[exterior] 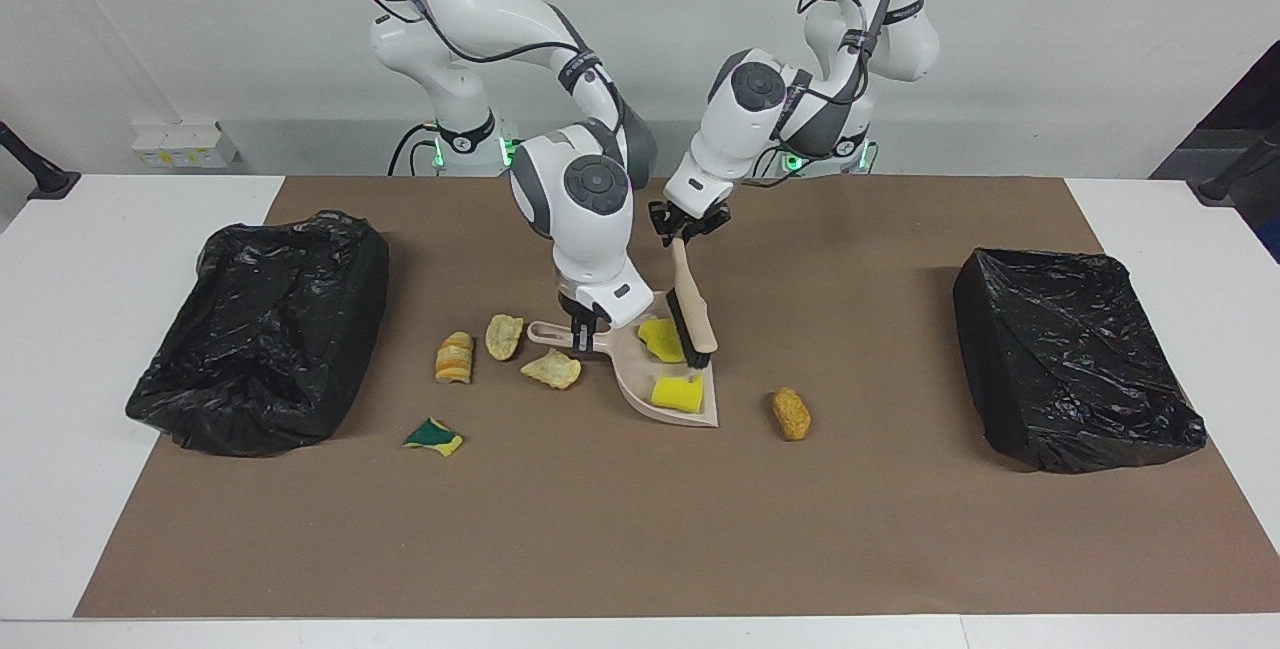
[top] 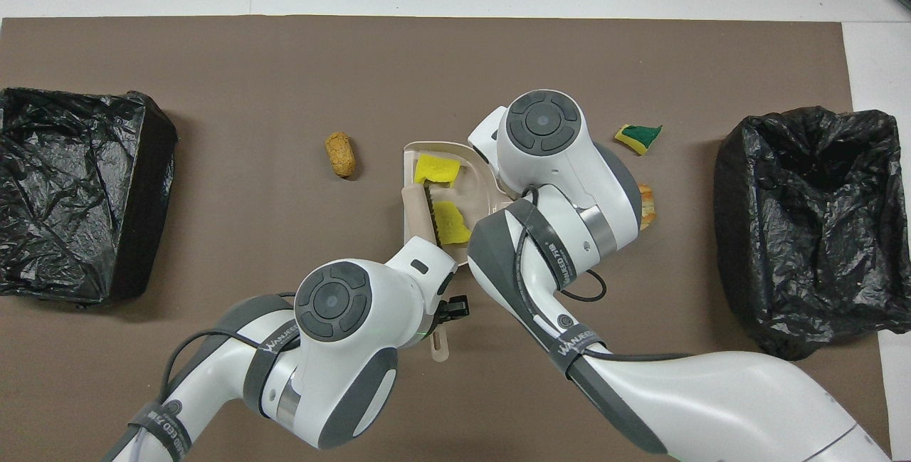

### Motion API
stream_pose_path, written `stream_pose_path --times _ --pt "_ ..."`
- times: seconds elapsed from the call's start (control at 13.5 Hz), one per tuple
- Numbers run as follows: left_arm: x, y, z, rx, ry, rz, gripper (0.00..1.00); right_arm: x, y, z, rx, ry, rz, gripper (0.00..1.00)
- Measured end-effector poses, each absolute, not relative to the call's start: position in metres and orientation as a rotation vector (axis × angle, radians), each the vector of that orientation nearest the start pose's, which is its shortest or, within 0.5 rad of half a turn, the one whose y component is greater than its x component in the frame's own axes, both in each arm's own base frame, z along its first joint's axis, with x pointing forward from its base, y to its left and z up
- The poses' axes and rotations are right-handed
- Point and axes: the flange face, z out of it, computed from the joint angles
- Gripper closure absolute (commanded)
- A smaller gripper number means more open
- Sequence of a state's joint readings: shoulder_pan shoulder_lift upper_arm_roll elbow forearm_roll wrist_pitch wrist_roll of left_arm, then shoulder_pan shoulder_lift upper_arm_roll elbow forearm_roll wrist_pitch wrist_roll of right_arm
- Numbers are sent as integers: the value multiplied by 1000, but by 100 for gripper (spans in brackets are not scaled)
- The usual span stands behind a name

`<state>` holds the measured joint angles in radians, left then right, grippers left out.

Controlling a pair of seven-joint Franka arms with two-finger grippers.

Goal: Sweep and dump trash in bin
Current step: 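Sweep the yellow sponge pieces into the dustpan with the left gripper's brush, then sweep the bread chunk toward the dustpan with the left gripper's brush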

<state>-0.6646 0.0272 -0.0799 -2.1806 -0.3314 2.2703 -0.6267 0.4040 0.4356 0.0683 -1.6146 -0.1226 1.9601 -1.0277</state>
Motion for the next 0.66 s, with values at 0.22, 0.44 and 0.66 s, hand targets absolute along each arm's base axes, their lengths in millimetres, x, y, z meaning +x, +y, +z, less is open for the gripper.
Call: stream_pose_path --times 0.22,0.44,0.66 --pt "420 -343 396 -3339 -69 210 100 598 291 367 -2285 -2229 171 100" --pt "466 -282 418 -3227 35 124 100 598 291 367 -2285 -2229 171 100" --pt "507 -225 424 -3166 135 55 100 598 291 367 -2285 -2229 171 100"
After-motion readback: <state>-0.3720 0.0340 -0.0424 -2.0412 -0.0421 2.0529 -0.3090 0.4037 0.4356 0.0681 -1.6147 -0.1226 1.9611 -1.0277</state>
